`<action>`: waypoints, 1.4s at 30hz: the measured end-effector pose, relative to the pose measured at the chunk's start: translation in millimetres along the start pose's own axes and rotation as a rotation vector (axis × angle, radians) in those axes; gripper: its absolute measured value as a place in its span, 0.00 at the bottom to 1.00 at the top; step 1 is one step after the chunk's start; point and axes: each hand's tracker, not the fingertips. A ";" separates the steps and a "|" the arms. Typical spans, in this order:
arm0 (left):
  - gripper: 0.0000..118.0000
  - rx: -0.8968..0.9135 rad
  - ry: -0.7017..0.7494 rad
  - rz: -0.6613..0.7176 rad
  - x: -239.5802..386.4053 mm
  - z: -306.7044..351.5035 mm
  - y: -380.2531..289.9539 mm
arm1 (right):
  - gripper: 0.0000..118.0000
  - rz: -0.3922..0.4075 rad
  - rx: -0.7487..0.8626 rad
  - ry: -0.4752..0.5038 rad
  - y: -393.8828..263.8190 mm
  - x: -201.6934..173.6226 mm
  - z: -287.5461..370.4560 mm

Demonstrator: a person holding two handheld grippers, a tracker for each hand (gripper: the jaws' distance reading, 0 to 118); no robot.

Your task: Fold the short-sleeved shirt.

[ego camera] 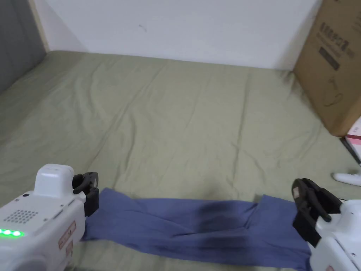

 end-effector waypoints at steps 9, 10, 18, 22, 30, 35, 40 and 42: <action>0.95 -0.356 -0.248 0.397 -134.5 -80.0 -63.0 | 0.08 -0.016 -0.126 0.063 -20.8 -33.4 -27.7; 0.95 -0.363 -0.310 0.474 -140.8 -83.9 -67.0 | 0.08 -0.016 -0.136 0.066 -21.6 -36.9 -29.9; 0.94 -0.396 -0.808 0.939 -148.0 -166.2 -132.0 | 0.08 -0.015 -0.178 0.067 -15.8 -50.8 -37.9; 0.75 -0.393 -0.682 0.933 -133.6 -178.9 -127.2 | 0.08 -0.004 -0.175 0.061 -8.2 -52.0 -38.6; 0.08 -0.481 -0.262 0.607 -122.2 -157.4 -76.2 | 0.08 -0.028 -0.158 0.056 -4.1 -45.6 -33.2; 0.08 -0.408 0.027 0.420 -111.0 -122.3 -36.6 | 0.08 -0.068 -0.135 0.063 -9.4 -37.6 -21.9; 0.08 -0.268 0.028 0.293 -23.8 -79.2 -4.7 | 0.08 -0.094 -0.124 0.071 -16.7 -26.4 -13.2; 0.08 -0.212 -0.016 0.224 34.1 -67.2 -0.5 | 0.08 -0.108 -0.116 0.073 -18.2 -21.8 -10.1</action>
